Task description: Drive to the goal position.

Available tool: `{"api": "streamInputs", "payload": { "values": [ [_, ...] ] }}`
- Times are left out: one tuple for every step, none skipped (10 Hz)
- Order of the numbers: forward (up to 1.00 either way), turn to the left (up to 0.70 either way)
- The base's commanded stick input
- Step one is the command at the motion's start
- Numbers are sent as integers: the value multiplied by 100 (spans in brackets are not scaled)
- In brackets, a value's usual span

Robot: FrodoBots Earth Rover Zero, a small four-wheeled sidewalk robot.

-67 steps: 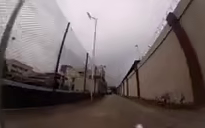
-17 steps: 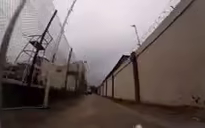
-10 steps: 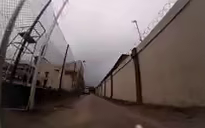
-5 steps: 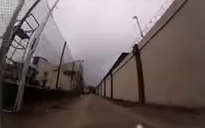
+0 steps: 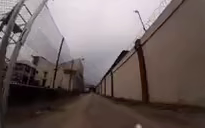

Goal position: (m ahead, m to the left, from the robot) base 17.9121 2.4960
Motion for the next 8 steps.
{"api": "streamInputs", "payload": {
  "values": [
    [84,3],
    [84,3],
    [84,3],
    [84,3],
    [84,3],
    [84,3],
    [84,3],
    [84,3]
  ]
}}
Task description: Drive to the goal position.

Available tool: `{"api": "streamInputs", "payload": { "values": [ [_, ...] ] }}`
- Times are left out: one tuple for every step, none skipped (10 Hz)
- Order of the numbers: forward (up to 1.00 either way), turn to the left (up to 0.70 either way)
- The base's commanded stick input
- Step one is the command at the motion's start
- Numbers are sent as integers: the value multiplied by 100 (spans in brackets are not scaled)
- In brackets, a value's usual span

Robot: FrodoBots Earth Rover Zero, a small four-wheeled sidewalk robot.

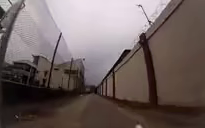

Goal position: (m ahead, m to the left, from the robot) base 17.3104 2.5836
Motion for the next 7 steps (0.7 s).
{"api": "streamInputs", "payload": {
  "values": [
    [84,3],
    [84,3],
    [84,3],
    [84,3],
    [84,3],
    [84,3],
    [84,3]
  ]
}}
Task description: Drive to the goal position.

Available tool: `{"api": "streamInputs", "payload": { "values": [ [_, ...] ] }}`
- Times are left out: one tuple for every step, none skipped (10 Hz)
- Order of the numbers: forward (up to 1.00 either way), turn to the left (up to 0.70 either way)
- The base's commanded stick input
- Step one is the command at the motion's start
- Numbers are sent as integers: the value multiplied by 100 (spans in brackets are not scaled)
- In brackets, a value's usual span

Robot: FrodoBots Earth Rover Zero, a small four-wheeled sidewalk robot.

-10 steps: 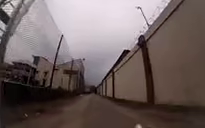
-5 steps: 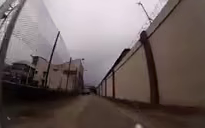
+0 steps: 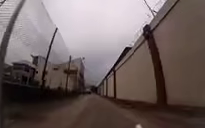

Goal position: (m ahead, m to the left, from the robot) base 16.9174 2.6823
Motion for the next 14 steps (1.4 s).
{"api": "streamInputs", "payload": {
  "values": [
    [84,3],
    [84,3],
    [84,3],
    [84,3],
    [84,3],
    [84,3],
    [84,3],
    [84,3],
    [84,3],
    [84,3],
    [84,3],
    [84,3],
    [84,3],
    [84,3]
  ]
}}
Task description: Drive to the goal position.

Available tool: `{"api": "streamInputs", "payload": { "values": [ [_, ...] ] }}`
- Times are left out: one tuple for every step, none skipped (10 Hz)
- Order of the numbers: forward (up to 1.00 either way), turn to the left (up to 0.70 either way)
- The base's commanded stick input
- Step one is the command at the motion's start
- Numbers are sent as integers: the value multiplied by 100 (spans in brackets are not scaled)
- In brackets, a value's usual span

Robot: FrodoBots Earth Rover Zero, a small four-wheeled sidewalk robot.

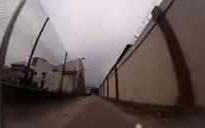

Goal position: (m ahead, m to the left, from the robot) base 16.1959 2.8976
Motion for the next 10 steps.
{"api": "streamInputs", "payload": {
  "values": [
    [84,3],
    [84,3],
    [84,3],
    [84,3],
    [84,3],
    [84,3],
    [84,3],
    [84,3],
    [84,3],
    [84,3]
  ]
}}
